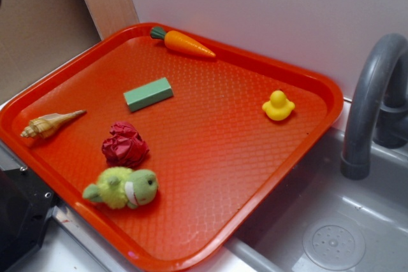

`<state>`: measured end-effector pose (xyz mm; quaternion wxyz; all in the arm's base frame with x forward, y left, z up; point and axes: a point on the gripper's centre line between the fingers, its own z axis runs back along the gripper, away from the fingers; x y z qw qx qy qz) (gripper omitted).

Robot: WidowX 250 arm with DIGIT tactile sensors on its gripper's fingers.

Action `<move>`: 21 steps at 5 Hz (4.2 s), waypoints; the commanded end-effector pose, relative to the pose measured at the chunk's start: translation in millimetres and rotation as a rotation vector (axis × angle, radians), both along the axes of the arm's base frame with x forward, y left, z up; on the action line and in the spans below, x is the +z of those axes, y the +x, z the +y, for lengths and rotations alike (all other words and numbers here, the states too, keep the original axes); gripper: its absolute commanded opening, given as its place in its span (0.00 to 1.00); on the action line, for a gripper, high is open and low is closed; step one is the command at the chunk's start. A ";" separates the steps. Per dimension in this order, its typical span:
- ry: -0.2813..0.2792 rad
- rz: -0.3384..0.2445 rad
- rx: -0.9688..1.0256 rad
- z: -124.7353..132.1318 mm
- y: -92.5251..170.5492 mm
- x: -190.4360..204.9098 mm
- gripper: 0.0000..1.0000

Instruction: Grab the yellow duck.

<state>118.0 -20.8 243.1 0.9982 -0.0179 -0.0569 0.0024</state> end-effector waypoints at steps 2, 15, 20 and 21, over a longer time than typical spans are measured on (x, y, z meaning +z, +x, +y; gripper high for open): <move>-0.036 0.018 0.027 -20.9 10.0 0.0 1.00; -0.042 -0.069 0.727 -122.2 228.8 -187.0 1.00; 0.088 -0.077 0.263 -94.5 203.2 -61.2 0.00; 0.090 -0.070 0.235 -60.4 186.2 -26.5 0.00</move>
